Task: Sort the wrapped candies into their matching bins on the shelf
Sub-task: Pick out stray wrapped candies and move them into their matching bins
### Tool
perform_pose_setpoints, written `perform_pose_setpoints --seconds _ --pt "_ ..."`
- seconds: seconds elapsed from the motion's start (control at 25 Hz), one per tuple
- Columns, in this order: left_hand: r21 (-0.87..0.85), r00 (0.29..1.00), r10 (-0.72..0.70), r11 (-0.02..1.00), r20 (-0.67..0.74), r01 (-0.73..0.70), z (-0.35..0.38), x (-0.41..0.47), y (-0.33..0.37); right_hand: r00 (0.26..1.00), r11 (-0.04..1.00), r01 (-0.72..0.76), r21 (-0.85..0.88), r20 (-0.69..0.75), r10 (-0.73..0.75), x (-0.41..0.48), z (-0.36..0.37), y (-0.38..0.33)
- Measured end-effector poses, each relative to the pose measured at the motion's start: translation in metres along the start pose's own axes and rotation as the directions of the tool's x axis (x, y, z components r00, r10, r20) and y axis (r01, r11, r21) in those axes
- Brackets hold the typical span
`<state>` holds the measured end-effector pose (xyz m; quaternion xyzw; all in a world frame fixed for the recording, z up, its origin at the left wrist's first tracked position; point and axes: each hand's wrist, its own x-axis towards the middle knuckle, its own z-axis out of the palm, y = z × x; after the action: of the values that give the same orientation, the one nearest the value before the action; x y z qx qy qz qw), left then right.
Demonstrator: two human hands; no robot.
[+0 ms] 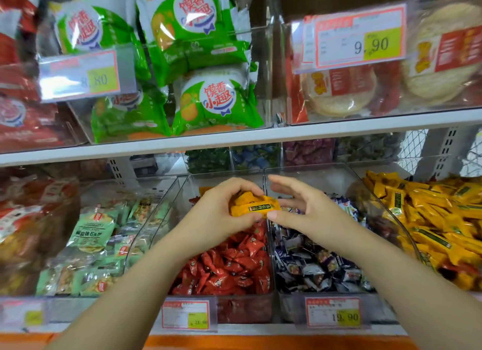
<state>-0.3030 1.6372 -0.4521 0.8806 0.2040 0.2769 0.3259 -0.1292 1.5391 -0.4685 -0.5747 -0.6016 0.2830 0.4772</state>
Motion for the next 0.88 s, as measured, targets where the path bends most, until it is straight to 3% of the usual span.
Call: perform_pose_setpoints --seconds 0.24,0.36,0.64,0.76,0.88 --pt "-0.251 0.999 0.020 0.968 0.049 -0.007 0.028 0.013 0.039 0.996 0.914 -0.094 0.394 0.049 0.081 -0.025 -0.035 -0.005" --pt "-0.344 0.997 0.024 0.939 0.072 0.002 0.049 0.024 0.053 0.997 0.941 -0.068 0.331 -0.004 0.073 -0.039 -0.057 -0.001" --pt "-0.340 0.989 0.050 0.940 0.135 -0.001 0.116 0.062 0.089 0.960 0.946 -0.032 0.322 -0.253 0.118 -0.078 -0.111 0.020" --pt "-0.276 0.988 0.036 0.961 0.150 0.007 0.144 0.078 0.097 0.864 0.968 -0.057 0.243 -0.474 0.169 -0.091 -0.144 0.041" --pt "0.019 0.982 0.018 1.000 0.188 -0.022 0.164 0.090 0.091 0.616 0.963 -0.253 -0.093 -0.783 0.086 -0.106 -0.181 0.066"
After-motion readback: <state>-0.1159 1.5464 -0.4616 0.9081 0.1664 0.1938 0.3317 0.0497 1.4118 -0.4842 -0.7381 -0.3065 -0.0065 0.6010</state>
